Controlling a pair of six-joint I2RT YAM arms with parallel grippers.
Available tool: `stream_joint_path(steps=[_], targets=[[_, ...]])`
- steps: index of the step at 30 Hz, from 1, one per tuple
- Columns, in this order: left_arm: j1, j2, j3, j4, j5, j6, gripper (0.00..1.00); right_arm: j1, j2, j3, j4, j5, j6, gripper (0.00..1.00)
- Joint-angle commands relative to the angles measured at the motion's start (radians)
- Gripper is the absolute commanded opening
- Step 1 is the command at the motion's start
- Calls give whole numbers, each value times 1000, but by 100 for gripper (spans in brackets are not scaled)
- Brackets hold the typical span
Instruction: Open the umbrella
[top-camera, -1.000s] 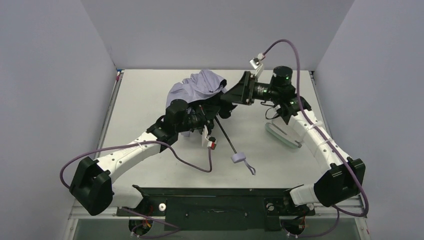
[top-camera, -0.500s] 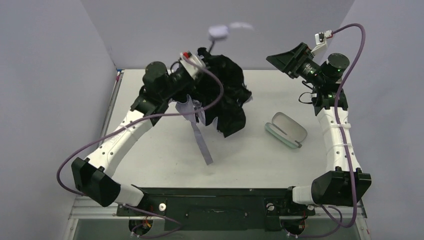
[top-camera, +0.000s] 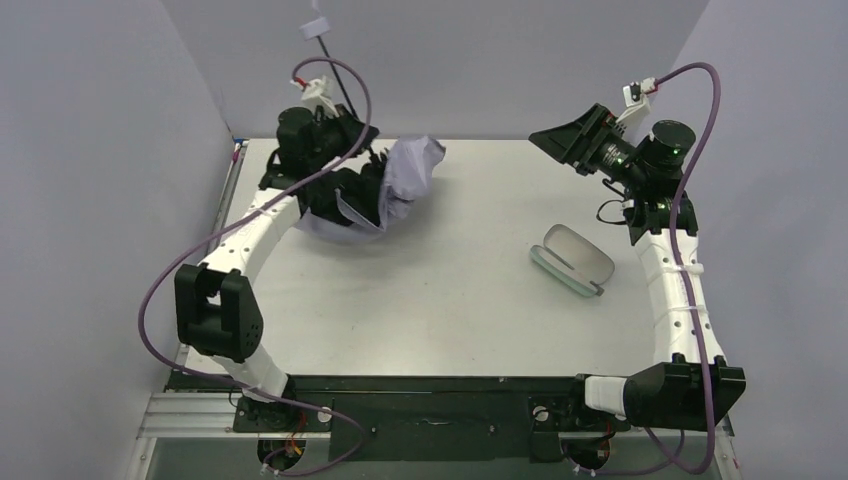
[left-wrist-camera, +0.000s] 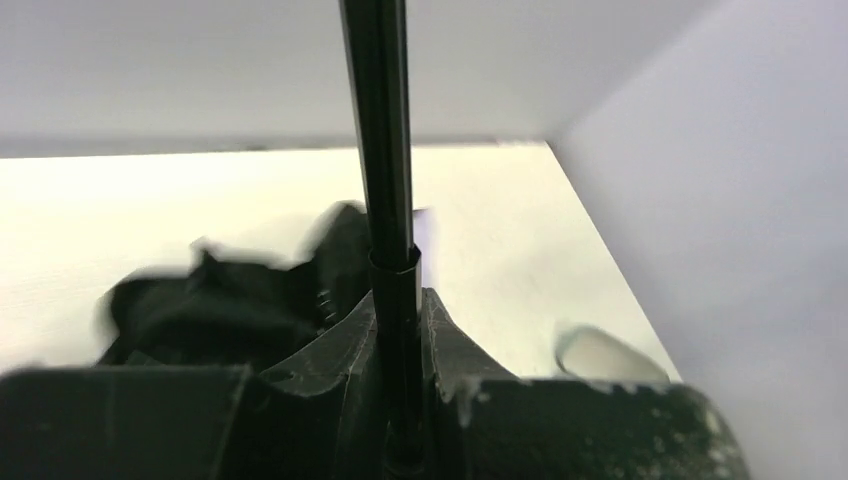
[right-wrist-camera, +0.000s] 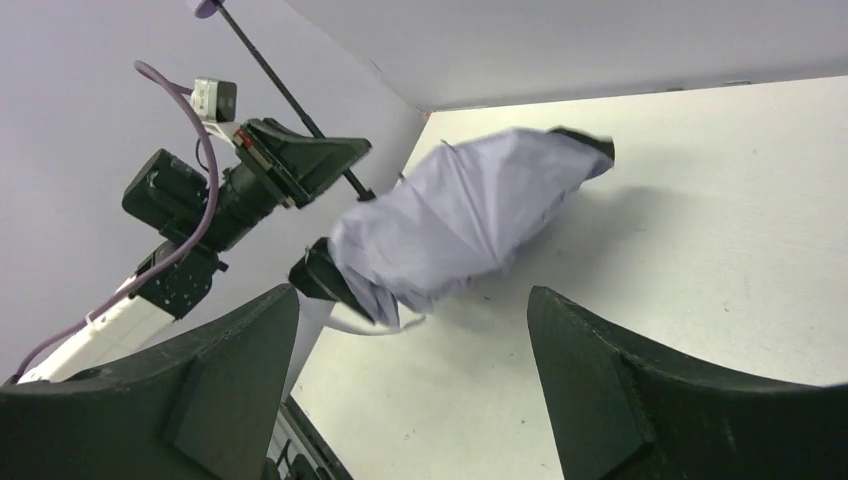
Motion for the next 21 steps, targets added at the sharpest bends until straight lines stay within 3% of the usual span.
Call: stream_joint_path(steps=[1, 4, 6, 10, 16, 18, 21], targets=[[-221, -110, -17, 184, 124, 105, 0, -5, -32, -5, 5, 23, -30, 80], [-307, -164, -69, 198, 172, 311, 0, -3, -37, -8, -7, 27, -40, 80], [-307, -194, -99, 214, 145, 442, 0, -3, -44, -11, -18, 31, -54, 80], [-189, -187, -100, 256, 87, 634, 0, -3, -56, -18, -38, 34, -80, 80], [-86, -114, -35, 304, -55, 766, 0, -3, -61, -25, -44, 39, -98, 80], [-111, -114, -41, 314, -72, 753, 0, -2, -66, -32, -40, 40, -103, 80], [-261, -165, -117, 341, -46, 798, 0, 0, -70, -42, -36, 36, -111, 80]])
